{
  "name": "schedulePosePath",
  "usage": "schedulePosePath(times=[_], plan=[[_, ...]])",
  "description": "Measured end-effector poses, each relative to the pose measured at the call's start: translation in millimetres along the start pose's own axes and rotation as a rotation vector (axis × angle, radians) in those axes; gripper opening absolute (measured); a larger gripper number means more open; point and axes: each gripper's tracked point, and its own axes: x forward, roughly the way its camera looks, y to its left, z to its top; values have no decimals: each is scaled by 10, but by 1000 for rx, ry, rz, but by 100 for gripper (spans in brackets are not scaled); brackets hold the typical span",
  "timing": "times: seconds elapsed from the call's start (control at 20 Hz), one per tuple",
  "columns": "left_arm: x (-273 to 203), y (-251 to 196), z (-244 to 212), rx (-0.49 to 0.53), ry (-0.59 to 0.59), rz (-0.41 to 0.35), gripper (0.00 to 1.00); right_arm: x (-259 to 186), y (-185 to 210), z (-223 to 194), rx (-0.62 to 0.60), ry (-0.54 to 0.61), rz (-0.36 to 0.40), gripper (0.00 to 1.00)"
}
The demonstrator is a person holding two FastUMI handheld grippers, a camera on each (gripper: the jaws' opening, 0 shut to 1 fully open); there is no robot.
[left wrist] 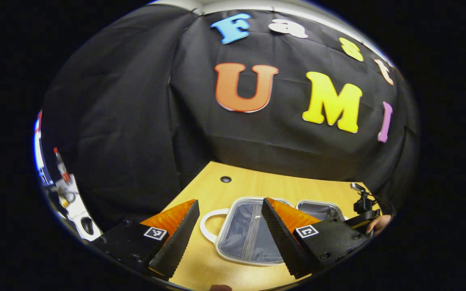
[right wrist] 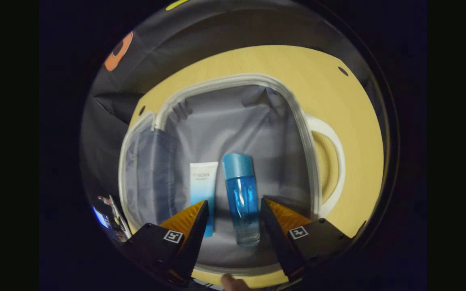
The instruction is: First open the suitcase, pack the skin care products into it, and then close the suitcase.
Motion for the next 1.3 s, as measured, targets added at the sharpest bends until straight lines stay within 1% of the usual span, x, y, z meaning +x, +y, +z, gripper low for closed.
schedulePosePath(times=[0.05, 0.1, 0.15, 0.25, 0.3, 0.35, 0.4, 0.45, 0.5, 0.6, 0.65, 0.7, 0.8, 0.85, 0.9, 0.95, 1.0, 1.05, 1.1, 1.15, 1.2, 1.3], plan=[[117, 157, -65, -47, 15, 0, 99, -167, 23, 80, -11, -43, 18, 80], [212, 250, -139, -93, 41, -11, 99, -367, 19, 175, -29, -89, 31, 76], [340, 363, -211, -135, 62, -19, 98, -589, -2, 265, -45, -141, 38, 81], [537, 511, -397, -228, 127, -45, 98, -1099, -44, 501, -68, -274, 51, 82], [619, 569, -487, -270, 160, -66, 98, -1396, -91, 636, -73, -355, 51, 77], [714, 610, -585, -311, 180, -91, 98, -1683, -146, 755, -83, -440, 50, 77], [798, 631, -661, -341, 199, -101, 98, -1990, -239, 864, -97, -528, 30, 82], [878, 649, -756, -374, 217, -115, 99, -2302, -364, 955, -114, -617, -8, 77], [956, 653, -847, -400, 234, -123, 98, -2629, -488, 1027, -125, -697, -54, 81], [1080, 621, -1018, -460, 278, -149, 98, -3235, -573, 1047, -125, -828, -86, 82], [1138, 581, -1091, -508, 304, -166, 98, -3463, -602, 1061, -129, -880, -97, 81], [1173, 593, -1151, -554, 321, -169, 98, -3644, -621, 1073, -135, -916, -102, 82], [1280, 621, -1253, -662, 348, -165, 96, -3930, -738, 1080, -148, -969, -145, 81], [1326, 634, -1288, -711, 356, -153, 83, -4033, -810, 1056, -153, -987, -173, 82], [1350, 620, -1337, -750, 362, -149, 76, -4125, -873, 1044, -158, -1008, -194, 82], [1361, 617, -1356, -773, 366, -144, 72, -4194, -940, 1025, -159, -1021, -217, 82], [1398, 591, -1407, -787, 366, -145, 67, -4234, -983, 998, -163, -1027, -225, 82], [1408, 569, -1425, -790, 371, -141, 28, -4240, -1024, 969, -162, -1026, -236, 77], [1443, 549, -1472, -779, 380, -131, 24, -4261, -1095, 951, -159, -1025, -251, 77], [1442, 549, -1492, -765, 386, -127, 30, -4278, -1144, 939, -156, -1023, -259, 82], [1446, 536, -1466, -765, 386, -138, 20, -4290, -1195, 935, -155, -1024, -271, 82], [1443, 511, -1393, -761, 369, -172, 17, -4325, -1251, 897, -157, -1028, -276, 82]])
